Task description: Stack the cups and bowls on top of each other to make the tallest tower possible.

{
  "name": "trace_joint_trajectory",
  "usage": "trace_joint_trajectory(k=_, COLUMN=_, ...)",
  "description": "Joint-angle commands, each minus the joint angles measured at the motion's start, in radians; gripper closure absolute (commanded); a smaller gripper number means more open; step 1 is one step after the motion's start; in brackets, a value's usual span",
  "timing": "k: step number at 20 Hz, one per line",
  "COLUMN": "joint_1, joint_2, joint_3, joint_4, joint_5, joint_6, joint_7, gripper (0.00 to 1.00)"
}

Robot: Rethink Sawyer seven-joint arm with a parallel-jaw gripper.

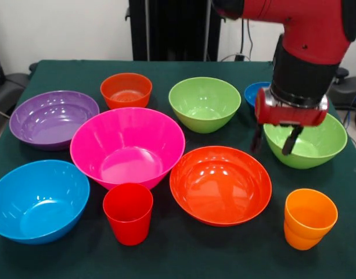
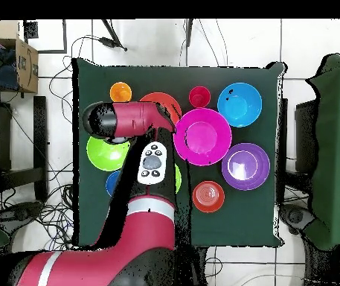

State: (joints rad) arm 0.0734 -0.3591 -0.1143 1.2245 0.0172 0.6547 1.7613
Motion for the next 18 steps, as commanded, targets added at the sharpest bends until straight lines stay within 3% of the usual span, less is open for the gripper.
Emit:
trace_joint_trajectory(k=1, joint_1=-0.004, joint_2=0.095, joint_3=0.11, joint_4=-0.047, joint_5=-0.043, joint_6=-0.11, joint_7=0.045, gripper=0.0)
trace_joint_trajectory(k=7, joint_1=0.002, joint_2=0.109, joint_3=0.082, joint_4=-0.106, joint_5=-0.009, joint_6=0.006, joint_7=0.06, gripper=0.0)
trace_joint_trajectory(k=13, joint_1=0.012, joint_2=0.156, joint_3=0.058, joint_4=-0.247, joint_5=0.011, joint_6=0.163, joint_7=0.077, gripper=0.0)
trace_joint_trajectory(k=18, joint_1=0.026, joint_2=0.153, joint_3=0.049, joint_4=-0.259, joint_5=0.017, joint_6=0.217, joint_7=0.107, gripper=0.0)
